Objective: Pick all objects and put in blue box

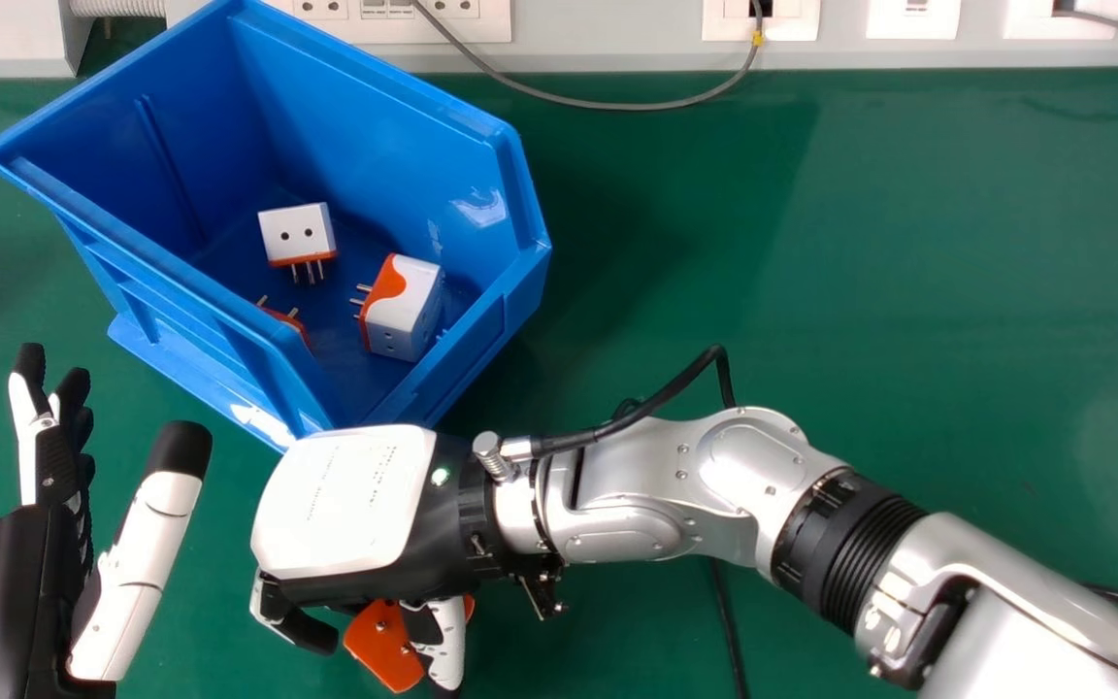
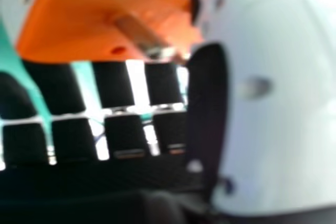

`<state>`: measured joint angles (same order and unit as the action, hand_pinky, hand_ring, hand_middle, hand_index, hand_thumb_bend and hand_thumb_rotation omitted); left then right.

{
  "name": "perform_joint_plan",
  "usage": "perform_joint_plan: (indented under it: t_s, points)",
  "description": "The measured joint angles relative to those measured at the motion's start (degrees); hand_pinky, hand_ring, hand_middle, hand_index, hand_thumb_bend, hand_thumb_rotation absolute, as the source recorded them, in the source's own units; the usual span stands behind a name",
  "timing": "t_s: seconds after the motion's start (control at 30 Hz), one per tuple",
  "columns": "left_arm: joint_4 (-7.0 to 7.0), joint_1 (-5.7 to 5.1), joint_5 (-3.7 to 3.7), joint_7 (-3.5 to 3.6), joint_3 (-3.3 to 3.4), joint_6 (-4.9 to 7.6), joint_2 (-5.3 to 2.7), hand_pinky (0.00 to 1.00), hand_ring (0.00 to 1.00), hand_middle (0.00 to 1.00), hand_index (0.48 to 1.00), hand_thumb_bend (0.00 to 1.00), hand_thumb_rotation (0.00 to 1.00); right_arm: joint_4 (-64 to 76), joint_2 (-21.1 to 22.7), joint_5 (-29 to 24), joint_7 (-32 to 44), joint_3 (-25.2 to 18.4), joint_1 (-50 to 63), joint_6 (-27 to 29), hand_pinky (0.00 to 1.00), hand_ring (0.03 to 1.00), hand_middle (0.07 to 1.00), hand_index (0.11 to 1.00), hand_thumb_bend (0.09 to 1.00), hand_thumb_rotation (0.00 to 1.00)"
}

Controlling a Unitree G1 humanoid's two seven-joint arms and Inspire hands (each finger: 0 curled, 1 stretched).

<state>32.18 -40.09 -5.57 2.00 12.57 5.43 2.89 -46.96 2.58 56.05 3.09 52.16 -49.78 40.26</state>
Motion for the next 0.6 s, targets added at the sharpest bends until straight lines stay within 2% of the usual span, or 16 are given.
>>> perform_joint_plan:
  t_s: [0.23,0.43,0.6]
  points:
    - [0.0,0.33,0.39,0.26,0.13,-0.1,0.0,1.0,1.0,1.0,1.0,0.81,0.88,-0.04,-0.2,-2.31,4.61,-1.01,0.03,-1.39,0.26,0.367,0.455,0.482,0.52,0.0]
    - [0.0,0.37,0.57,0.3,0.15,-0.1,0.0,1.0,1.0,1.0,1.0,0.8,0.88,0.14,-0.03,-2.08,4.54,-1.02,0.03,-1.54,0.26,0.372,0.458,0.479,0.52,0.0]
    - [0.0,0.31,1.06,0.36,0.27,-0.09,0.03,1.0,1.0,1.0,1.0,0.8,0.88,0.15,-0.07,-2.08,4.78,-0.96,0.03,-1.56,0.28,0.397,0.497,0.465,0.519,0.0]
